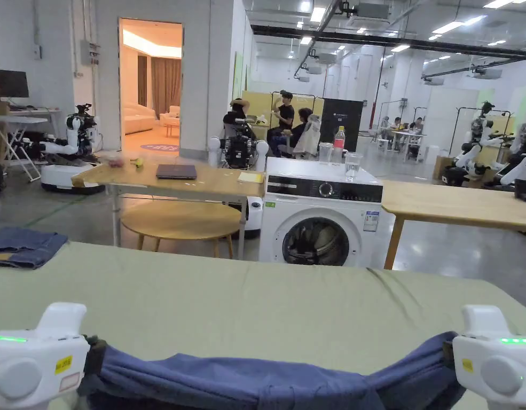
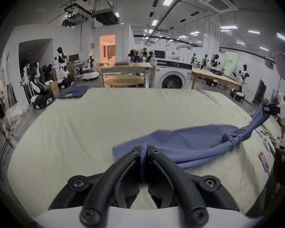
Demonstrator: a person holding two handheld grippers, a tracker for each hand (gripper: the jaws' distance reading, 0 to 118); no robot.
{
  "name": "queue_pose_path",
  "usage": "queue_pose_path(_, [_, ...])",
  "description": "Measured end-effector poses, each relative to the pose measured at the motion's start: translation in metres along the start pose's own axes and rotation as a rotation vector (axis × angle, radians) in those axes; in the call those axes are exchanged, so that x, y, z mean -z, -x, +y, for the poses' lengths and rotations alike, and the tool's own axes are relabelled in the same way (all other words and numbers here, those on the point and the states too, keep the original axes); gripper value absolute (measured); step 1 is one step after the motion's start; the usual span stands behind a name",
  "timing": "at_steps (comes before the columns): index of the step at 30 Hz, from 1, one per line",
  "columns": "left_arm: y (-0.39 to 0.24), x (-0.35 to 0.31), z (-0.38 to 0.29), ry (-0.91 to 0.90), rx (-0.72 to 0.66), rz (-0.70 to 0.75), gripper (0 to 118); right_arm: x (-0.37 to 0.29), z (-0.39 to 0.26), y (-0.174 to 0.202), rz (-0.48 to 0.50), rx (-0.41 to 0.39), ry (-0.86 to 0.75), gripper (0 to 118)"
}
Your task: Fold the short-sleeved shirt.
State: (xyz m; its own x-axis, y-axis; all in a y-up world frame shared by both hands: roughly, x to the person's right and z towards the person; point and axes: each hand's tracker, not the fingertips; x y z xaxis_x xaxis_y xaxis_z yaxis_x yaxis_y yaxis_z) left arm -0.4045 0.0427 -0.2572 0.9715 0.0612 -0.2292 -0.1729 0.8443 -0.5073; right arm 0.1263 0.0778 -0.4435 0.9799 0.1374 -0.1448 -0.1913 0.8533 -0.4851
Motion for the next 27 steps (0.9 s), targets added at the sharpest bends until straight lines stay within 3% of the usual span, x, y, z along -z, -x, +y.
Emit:
queue_pose_path(7, [0.011, -0.022, -0.088, 0.069, -0.058, -0.013, 1, -0.024, -0.085, -0.010, -0.011, 0.058, 0.091, 0])
queue_pose_path(16, [0.005, -0.021, -0.144, 0.169, -0.059, -0.008, 1, -0.026, -0.155, 0.009, -0.011, 0.018, 0.180, 2])
queue_pose_path(18, [0.004, -0.025, -0.146, 0.164, -0.073, -0.008, 1, -0.027, -0.159, 0.012, -0.015, 0.014, 0.175, 15])
queue_pose_path(19, [0.004, -0.025, -0.145, 0.160, -0.088, -0.007, 4, -0.027, -0.158, 0.014, -0.020, 0.016, 0.172, 29])
queue_pose_path(20, [0.005, -0.026, -0.141, 0.159, -0.102, -0.006, 18, -0.032, -0.159, 0.015, -0.023, 0.016, 0.160, 46])
queue_pose_path(21, [0.003, -0.030, -0.138, 0.163, -0.107, -0.001, 33, -0.035, -0.158, 0.016, -0.021, 0.018, 0.146, 51])
queue_pose_path(22, [0.002, -0.032, -0.133, 0.156, -0.112, 0.013, 43, -0.038, -0.156, 0.019, -0.021, 0.021, 0.126, 52])
queue_pose_path(25, [0.000, -0.042, -0.126, 0.096, -0.136, -0.004, 48, -0.051, -0.148, 0.029, -0.026, 0.026, 0.043, 52])
queue_pose_path(27, [-0.005, -0.050, -0.116, 0.039, -0.135, -0.017, 49, -0.061, -0.141, 0.038, 0.022, 0.067, -0.014, 52])
